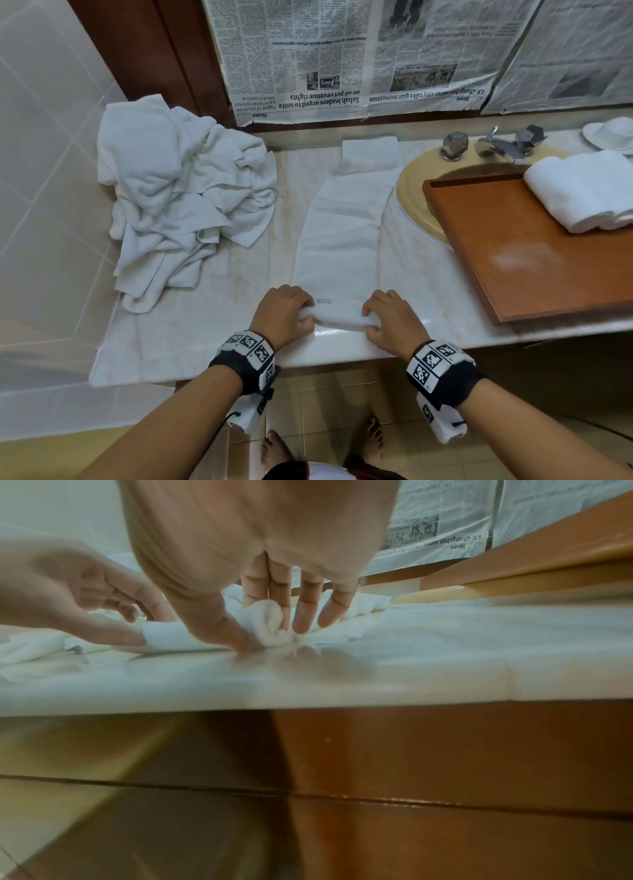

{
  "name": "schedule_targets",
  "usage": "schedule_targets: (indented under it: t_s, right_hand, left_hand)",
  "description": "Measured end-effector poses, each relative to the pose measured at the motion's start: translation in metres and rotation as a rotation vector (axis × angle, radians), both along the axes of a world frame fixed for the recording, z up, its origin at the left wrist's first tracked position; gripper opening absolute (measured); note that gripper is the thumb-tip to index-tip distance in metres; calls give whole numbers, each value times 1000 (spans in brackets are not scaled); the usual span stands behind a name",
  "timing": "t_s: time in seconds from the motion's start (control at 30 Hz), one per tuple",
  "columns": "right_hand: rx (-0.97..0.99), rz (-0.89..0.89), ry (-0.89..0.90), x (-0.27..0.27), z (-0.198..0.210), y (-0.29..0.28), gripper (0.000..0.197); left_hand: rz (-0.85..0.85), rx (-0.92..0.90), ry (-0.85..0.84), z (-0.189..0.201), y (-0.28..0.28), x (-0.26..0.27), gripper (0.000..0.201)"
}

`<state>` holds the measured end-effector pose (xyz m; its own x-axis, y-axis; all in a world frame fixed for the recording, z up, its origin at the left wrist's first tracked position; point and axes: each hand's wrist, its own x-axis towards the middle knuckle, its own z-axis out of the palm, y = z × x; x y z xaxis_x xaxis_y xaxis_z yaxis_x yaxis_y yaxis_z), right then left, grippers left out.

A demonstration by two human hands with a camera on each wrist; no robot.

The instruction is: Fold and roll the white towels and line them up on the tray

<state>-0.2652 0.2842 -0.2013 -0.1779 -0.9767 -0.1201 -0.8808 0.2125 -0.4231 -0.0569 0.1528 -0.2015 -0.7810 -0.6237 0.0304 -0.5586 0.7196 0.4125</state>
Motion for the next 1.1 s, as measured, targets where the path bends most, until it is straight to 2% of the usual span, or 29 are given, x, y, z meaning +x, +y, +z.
schedule_targets:
  t_s: [0.1,0.2,0.27,0.33,0.4,0.47,0.53,0.6,0.7,0.8,0.97,1.1]
  right_hand:
    - [-31,-108,-189,-6,1,-7,17]
    - [-9,-212,-299,-10,5,-14,14]
    - [30,-267,-324,-10,8,-17,12]
    - [49,-340,-349,-7,9,-20,9]
    - [30,-437,-392,-5,8,-23,3]
    - [12,-478,-307,0,6,-27,7]
    - [-37,-424,-118,8,4,-29,11]
    - [-110,-310,-5,18,4,-28,22]
    - [-160,-174,93,28,1,-21,35]
    - [-142,-125,140,30,1,-13,21]
    - [-68,14,288,22,-3,-9,35]
    - [-86,21,245,17,-3,-14,26]
  left_hand:
    - [91,154,-23,12,-5,-4,47]
    - [223,247,10,15,-9,-9,23]
    - [296,276,12,12,-12,-12,14]
    - [331,273,6,9,-14,-16,12]
    - [329,195,13,8,-17,-20,13]
    - [326,177,40,7,-19,-20,15]
    - [294,187,72,7,-18,-18,12]
    - [179,90,141,2,-13,-12,8]
    - [18,-33,185,-10,-5,-4,25]
    - [-55,-87,189,-16,-1,-1,32]
    - [-148,-159,82,-14,-8,-1,38]
    - [-137,-190,36,-4,-11,-6,26]
